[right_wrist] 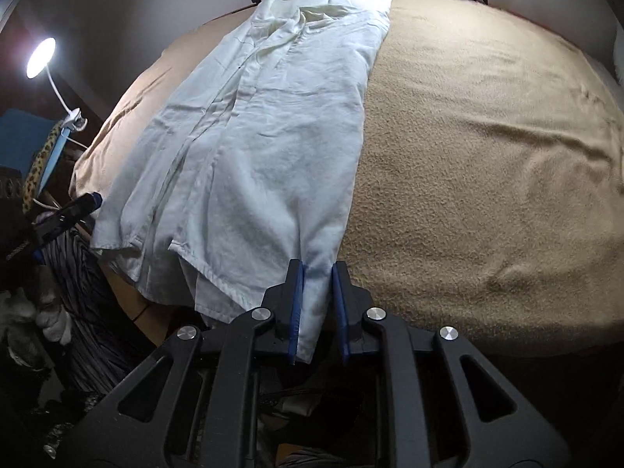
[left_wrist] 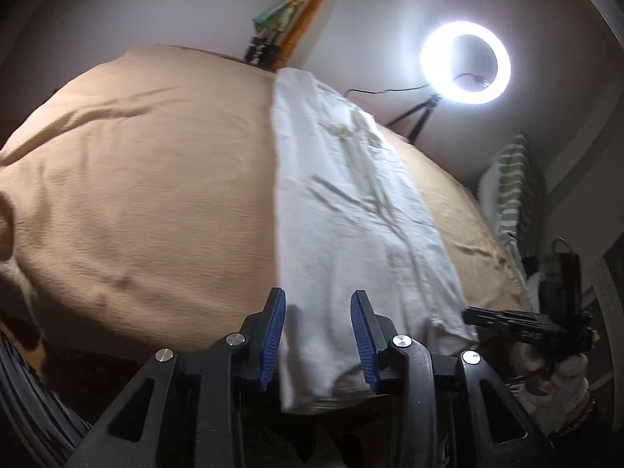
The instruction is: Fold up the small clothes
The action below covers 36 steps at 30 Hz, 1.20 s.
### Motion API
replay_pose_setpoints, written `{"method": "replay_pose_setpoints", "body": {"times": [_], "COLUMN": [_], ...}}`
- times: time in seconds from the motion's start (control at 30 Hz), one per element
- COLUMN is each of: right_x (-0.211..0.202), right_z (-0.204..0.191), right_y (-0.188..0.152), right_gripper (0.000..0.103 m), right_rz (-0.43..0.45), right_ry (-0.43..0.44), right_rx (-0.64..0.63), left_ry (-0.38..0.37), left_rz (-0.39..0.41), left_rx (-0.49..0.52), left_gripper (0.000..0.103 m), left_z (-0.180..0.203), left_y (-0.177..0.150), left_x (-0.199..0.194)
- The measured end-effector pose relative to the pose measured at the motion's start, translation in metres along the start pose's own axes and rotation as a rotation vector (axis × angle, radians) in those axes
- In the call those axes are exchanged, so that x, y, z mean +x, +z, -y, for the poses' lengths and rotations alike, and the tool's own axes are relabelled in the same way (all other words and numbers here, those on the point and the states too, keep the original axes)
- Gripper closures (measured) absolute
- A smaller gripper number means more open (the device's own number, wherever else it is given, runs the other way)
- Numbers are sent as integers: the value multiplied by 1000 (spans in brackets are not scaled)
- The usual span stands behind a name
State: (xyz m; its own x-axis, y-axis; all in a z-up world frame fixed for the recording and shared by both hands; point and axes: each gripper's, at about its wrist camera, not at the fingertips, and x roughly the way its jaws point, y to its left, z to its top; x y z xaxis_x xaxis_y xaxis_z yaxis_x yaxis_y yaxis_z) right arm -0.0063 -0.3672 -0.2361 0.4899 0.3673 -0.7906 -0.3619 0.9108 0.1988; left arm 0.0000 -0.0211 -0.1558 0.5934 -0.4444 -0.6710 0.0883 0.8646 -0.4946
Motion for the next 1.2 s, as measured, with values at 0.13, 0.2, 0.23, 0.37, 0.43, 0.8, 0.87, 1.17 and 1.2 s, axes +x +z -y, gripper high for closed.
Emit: {"method": "replay_pose_setpoints", "body": {"times": [0.13, 0.2, 0.23, 0.37, 0.43, 0.8, 0.87, 1.17, 1.2], "right_x": [-19, -26, -28, -23, -14, 53, 57, 41, 38], "right_z": [1, -1, -4, -26, -41, -102, -105, -105, -101], "right_y": [1, 4, 5, 13, 18, 18, 20, 23, 23], "right_gripper": [86, 86, 86, 83, 71, 70, 70, 99, 99], "right_rz": [66, 88, 93, 77, 67, -81, -90, -72, -63], "right_ry": [55, 81, 103, 205, 254, 326, 333, 316, 315], "right_rx": [37, 48, 52, 27, 15, -20, -15, -5, 5], "left_ry": [7, -14, -17, -35, -52, -86, -86, -70, -64], "left_rz": [-49, -74, -83, -81, -83, -67, -67, -35, -29], "left_rx": [-10, -28, -32, -37, -58, -114, -115, -78, -65], "left_gripper": [63, 63, 63, 63, 63, 63, 63, 63, 63], "left_z": [-13, -16, -17, -20, -22, -32, -33, -31, -30], "left_y": [5, 5, 3, -1, -2, -1, -1, 8, 12], "left_x": [10, 17, 20, 18, 16, 7, 8, -1, -1]}}
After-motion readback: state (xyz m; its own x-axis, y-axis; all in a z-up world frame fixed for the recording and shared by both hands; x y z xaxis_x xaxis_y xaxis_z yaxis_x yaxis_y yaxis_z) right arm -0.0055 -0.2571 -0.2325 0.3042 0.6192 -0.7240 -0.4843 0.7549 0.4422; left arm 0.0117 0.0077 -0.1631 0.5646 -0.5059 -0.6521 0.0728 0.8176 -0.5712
